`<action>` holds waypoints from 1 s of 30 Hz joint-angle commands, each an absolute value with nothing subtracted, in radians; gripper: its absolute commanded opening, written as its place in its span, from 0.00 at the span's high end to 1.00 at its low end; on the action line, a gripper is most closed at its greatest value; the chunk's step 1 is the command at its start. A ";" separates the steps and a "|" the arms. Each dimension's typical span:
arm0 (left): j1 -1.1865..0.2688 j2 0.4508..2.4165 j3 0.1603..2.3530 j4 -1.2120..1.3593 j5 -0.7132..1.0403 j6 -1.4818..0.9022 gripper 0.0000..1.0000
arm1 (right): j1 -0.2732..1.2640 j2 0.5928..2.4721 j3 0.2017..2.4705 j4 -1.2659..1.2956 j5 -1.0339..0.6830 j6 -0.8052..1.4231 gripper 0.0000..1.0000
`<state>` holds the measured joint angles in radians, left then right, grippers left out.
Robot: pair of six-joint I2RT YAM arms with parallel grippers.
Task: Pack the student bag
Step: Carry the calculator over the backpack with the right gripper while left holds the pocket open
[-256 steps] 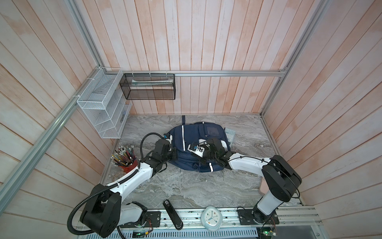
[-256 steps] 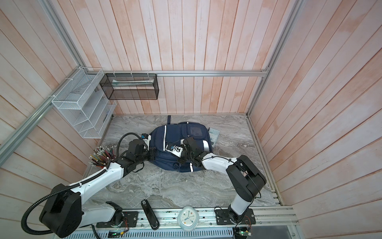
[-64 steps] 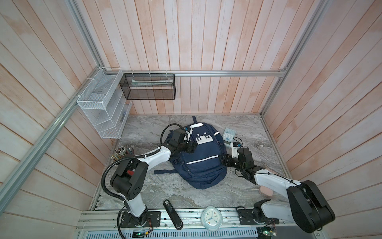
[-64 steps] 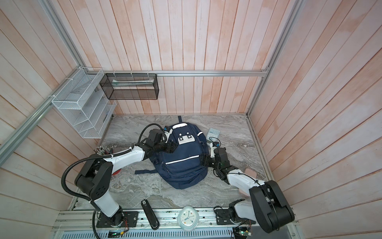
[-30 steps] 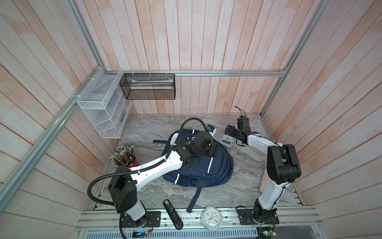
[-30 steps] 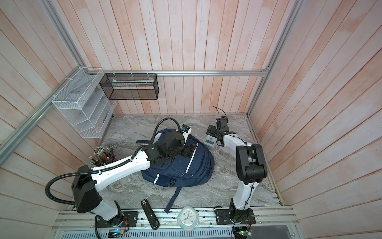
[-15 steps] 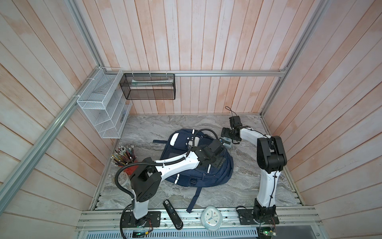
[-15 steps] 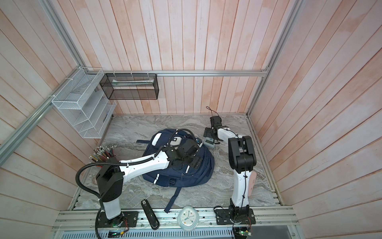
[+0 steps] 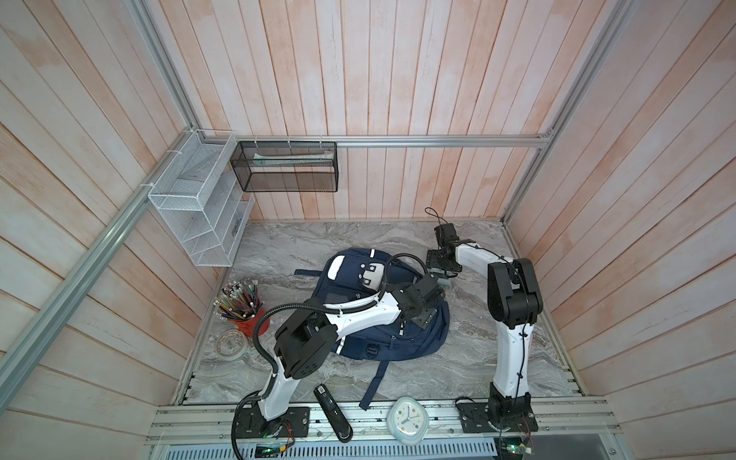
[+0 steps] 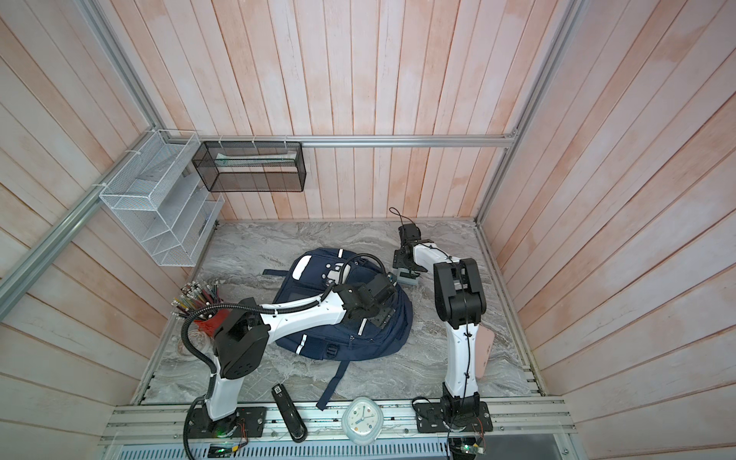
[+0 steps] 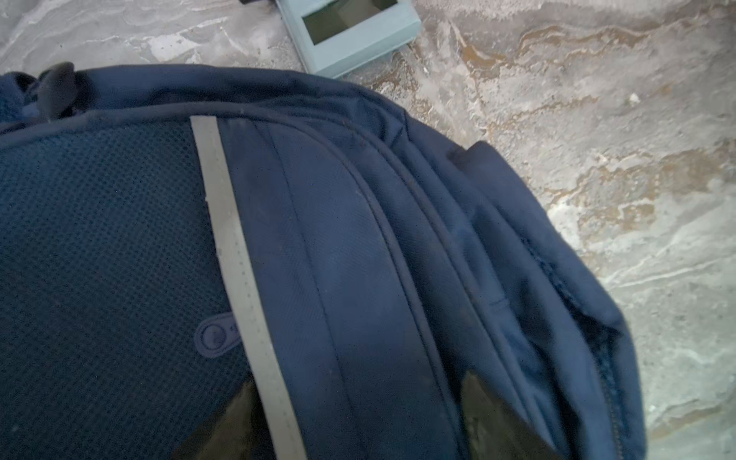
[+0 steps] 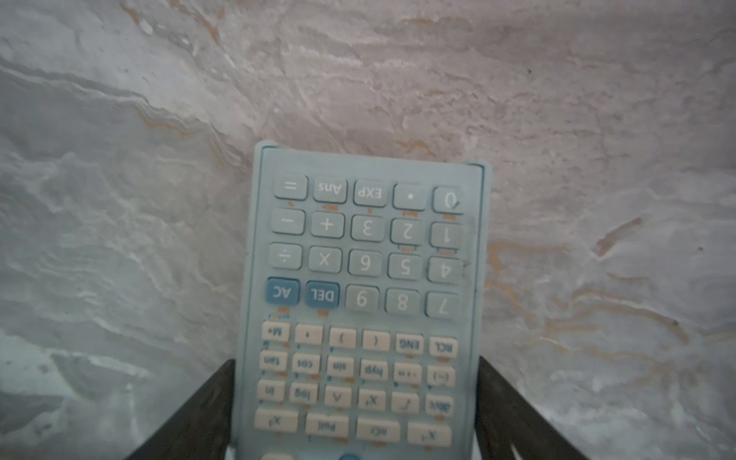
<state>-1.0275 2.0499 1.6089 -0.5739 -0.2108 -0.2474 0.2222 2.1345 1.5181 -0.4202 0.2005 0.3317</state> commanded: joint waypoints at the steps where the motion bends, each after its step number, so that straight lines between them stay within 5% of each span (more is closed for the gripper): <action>1: -1.023 2.047 1.625 -0.608 -0.236 -0.254 0.37 | 0.186 2.086 1.418 -0.514 0.237 0.304 0.28; 4: -1.023 2.043 1.643 -0.607 -0.212 -0.268 0.77 | 0.169 2.035 1.347 -0.500 0.253 0.302 0.28; 12: -1.036 2.055 1.662 -0.625 -0.254 -0.280 0.76 | 0.157 1.952 1.226 -0.472 0.223 0.314 0.27; 15: -1.037 2.090 1.687 -0.645 -0.253 -0.282 0.55 | 0.158 1.942 1.203 -0.461 0.203 0.320 0.24; 17: -1.040 2.115 1.703 -0.652 -0.246 -0.279 0.55 | 0.158 1.941 1.190 -0.465 0.192 0.322 0.22; 19: -1.042 2.132 1.722 -0.666 -0.239 -0.275 0.63 | 0.157 1.933 1.172 -0.456 0.187 0.316 0.23; 22: -1.042 2.125 1.744 -0.687 -0.256 -0.271 0.97 | 0.152 1.907 1.149 -0.443 0.186 0.312 0.30; 23: -1.040 2.107 1.743 -0.688 -0.275 -0.267 1.00 | 0.150 1.891 1.139 -0.436 0.180 0.311 0.34; 30: -0.972 1.914 1.623 -0.527 -0.044 -0.303 1.00 | 0.149 1.735 1.066 -0.404 0.133 0.318 0.42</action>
